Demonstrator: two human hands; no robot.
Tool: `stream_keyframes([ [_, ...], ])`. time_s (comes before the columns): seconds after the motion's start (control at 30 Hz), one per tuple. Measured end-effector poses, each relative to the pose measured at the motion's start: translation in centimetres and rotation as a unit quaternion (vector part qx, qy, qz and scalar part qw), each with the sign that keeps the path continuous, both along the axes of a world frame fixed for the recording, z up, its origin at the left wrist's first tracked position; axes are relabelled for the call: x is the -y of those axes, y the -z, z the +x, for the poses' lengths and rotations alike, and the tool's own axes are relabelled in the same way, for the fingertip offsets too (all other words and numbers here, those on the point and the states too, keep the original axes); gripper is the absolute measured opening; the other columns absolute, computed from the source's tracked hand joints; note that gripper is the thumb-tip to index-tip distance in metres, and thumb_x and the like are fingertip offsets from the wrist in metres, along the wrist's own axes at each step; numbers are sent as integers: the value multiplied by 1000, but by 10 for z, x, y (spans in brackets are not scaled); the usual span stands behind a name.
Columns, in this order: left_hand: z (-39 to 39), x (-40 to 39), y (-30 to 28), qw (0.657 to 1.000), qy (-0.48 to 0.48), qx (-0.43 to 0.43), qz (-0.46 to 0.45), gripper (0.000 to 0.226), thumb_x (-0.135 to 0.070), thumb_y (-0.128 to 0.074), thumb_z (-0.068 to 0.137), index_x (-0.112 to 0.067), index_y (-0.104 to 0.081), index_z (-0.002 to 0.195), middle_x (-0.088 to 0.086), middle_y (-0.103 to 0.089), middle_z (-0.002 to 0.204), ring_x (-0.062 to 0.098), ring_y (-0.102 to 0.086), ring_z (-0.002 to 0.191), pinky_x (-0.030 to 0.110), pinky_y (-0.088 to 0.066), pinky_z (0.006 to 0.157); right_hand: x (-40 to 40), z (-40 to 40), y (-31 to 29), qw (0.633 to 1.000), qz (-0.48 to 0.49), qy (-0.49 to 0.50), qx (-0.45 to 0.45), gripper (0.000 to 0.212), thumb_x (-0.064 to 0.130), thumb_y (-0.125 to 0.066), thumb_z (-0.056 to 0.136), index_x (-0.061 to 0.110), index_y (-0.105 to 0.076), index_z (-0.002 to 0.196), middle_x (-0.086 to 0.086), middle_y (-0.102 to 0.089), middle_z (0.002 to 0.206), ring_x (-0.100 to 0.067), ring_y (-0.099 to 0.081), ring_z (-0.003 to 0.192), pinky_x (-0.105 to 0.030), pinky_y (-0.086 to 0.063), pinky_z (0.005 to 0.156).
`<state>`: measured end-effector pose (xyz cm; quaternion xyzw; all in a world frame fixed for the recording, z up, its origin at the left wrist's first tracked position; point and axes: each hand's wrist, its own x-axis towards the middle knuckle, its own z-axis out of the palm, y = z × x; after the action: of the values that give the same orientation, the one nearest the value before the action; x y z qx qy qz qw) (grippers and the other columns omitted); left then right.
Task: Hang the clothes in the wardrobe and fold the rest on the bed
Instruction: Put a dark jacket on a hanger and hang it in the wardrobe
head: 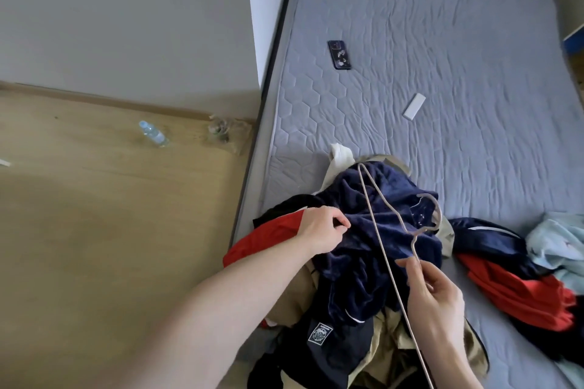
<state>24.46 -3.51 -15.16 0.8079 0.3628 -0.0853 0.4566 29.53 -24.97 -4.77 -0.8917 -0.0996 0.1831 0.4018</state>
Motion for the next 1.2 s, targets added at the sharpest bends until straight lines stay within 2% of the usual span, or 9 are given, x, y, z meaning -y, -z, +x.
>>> stream_keyframes([
  [0.13,-69,-9,-90,984,-53,110,-127,11,-26,-60,96,-27,-70,95,-7,-71,96,8,-65,88,34,-53,91,-10,-31,-42,1000,25,0,-13,9,41,-70,90,39,-75,97,5,-66,65,-3,-48,49,-12,-40,48],
  [0.3,-191,-27,-212,960,-82,173,-202,12,-26,-58,98,-31,-68,95,-21,-65,88,-2,-58,85,11,-43,80,-45,-97,-99,984,-4,-172,-44,44,15,-84,73,35,-57,102,15,-54,71,-6,-46,51,-13,-39,50],
  [0.43,-276,-40,-292,933,-129,225,-248,9,-25,-59,97,-25,-68,96,-7,-64,91,9,-58,90,27,-45,89,-90,-171,-139,939,51,-324,-103,65,23,-92,64,39,-51,113,14,-65,100,-2,-66,80,-15,-51,70],
  [0.57,-356,-60,-354,922,-134,272,-241,7,-23,-61,99,-23,-68,102,2,-68,99,18,-63,98,39,-50,94,-145,-243,-179,923,103,-369,-29,43,31,-77,71,32,-35,76,17,-48,67,-4,-40,59,-18,-36,55],
  [0.7,-430,-99,-393,932,-158,283,-165,26,-25,-66,97,-23,-61,122,14,-66,113,33,-65,107,45,-52,97,-196,-290,-220,916,180,-354,-50,38,25,-70,75,22,-32,73,11,-38,66,-7,-34,65,-35,-38,59],
  [0.83,-518,-140,-411,955,-138,208,-158,37,-49,-62,94,-29,-63,125,1,-71,114,24,-69,108,41,-52,96,-247,-339,-268,883,285,-358,-101,33,17,-69,79,33,-43,68,15,-44,67,-6,-42,66,-26,-43,61],
  [0.97,-600,-161,-422,985,-68,81,-133,44,-71,-58,91,-30,-75,94,-8,-74,90,8,-70,82,21,-49,72,-286,-376,-301,847,336,-394,-116,37,10,-69,83,39,-52,69,20,-52,69,0,-50,66,-18,-47,66],
  [1.07,-652,-177,-419,986,-165,6,-3,68,-88,-44,85,-24,-51,60,-6,-49,58,11,-51,54,24,-39,58,-307,-399,-315,830,342,-423,-123,37,14,-70,79,36,-43,67,18,-42,66,-2,-39,64,-16,-40,60],
  [1.2,-711,-187,-410,943,-301,-97,107,71,-82,-31,85,-19,-40,54,-6,-42,48,15,-47,45,34,-44,59,-324,-431,-322,791,336,-494,-133,44,5,-66,80,37,-38,68,16,-39,68,-4,-36,64,-14,-39,59],
])
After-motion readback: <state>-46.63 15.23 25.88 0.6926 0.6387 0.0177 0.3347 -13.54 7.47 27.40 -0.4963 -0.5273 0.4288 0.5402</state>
